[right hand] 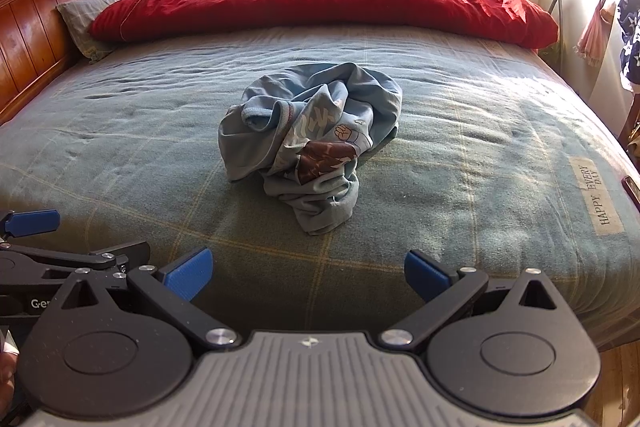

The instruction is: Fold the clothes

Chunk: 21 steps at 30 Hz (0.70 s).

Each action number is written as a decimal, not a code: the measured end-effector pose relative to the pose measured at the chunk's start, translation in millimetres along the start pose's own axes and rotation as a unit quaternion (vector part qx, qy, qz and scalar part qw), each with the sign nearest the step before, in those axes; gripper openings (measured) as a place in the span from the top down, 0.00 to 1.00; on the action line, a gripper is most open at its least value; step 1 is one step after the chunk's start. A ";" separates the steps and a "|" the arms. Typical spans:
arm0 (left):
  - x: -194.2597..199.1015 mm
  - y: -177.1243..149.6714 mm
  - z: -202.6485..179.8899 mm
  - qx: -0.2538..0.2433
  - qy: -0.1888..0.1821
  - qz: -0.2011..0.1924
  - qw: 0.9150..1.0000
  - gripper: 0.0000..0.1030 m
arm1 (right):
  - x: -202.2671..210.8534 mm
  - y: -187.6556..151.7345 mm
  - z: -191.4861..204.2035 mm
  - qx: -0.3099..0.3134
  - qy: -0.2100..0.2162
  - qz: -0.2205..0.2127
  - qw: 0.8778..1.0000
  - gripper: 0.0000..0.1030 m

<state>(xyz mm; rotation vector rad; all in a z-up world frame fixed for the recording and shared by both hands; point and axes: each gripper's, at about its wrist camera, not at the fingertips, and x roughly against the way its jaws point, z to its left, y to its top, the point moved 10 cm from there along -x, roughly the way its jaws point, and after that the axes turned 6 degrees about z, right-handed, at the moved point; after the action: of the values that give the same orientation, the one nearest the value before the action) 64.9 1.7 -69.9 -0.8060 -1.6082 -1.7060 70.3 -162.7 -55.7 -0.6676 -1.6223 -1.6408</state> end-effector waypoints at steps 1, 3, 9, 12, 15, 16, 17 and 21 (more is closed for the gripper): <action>0.1 0.0 0.1 0.000 0.000 0.000 1.000 0.01 | 0.0 -0.1 -0.1 0.000 0.000 0.000 1.000 0.00; 0.3 0.0 0.3 0.000 0.000 0.000 1.000 0.01 | -0.1 -0.2 -0.1 0.000 0.000 0.000 1.000 0.00; 1.1 0.1 0.9 0.001 0.000 -0.001 1.000 0.01 | 0.5 -0.2 0.0 -0.001 0.001 -0.001 1.000 0.00; 1.3 0.1 0.8 0.001 0.000 0.000 1.000 0.01 | 0.7 -0.4 -0.1 -0.001 0.001 -0.001 1.000 0.00; 1.4 0.2 0.6 0.000 0.001 0.000 1.000 0.01 | 0.6 -0.1 0.1 -0.001 0.000 0.000 1.000 0.00; 1.5 0.3 0.6 0.000 0.001 0.000 1.000 0.01 | 0.6 0.1 -0.1 -0.001 0.000 0.000 1.000 0.00; 1.5 0.3 0.7 0.000 0.001 0.000 1.000 0.01 | 0.7 -0.2 -0.2 -0.001 0.000 0.000 1.000 0.00; 1.9 0.4 1.0 0.000 0.001 0.000 1.000 0.01 | 0.5 -0.4 -0.4 -0.001 0.001 0.000 1.000 0.00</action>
<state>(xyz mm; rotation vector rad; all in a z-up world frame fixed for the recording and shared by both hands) 64.1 2.7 -68.1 -0.8047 -1.6078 -1.7068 69.7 -163.2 -55.5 -0.6672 -1.6199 -1.6431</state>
